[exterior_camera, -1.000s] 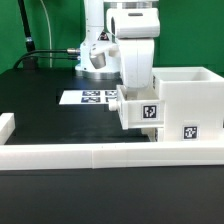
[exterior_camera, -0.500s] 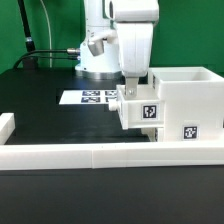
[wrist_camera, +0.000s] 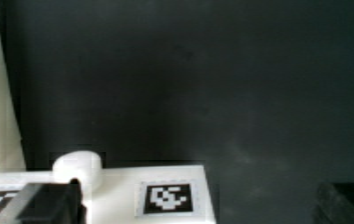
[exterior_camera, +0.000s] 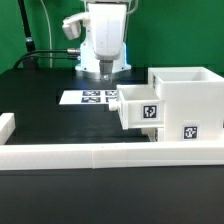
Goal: Assemble drawer
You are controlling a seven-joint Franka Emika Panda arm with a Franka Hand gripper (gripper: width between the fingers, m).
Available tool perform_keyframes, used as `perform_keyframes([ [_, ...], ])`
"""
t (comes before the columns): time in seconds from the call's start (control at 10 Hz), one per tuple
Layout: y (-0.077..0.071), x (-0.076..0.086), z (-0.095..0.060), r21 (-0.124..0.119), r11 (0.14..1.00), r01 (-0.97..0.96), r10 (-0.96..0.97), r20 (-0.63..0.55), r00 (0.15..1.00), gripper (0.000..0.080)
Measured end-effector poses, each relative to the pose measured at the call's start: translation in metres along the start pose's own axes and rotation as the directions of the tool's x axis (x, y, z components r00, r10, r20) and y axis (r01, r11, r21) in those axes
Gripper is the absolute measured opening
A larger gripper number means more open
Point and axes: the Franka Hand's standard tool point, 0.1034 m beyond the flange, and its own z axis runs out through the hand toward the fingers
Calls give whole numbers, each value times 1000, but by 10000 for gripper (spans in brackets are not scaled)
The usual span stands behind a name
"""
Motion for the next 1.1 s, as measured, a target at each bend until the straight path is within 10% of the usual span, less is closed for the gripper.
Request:
perform_keyframes([
  [0.6,7,-25,34,31,998,50,-43,-187,981,649],
  [1.1,6,10,39,67,996,-59,71,-190,979,649],
])
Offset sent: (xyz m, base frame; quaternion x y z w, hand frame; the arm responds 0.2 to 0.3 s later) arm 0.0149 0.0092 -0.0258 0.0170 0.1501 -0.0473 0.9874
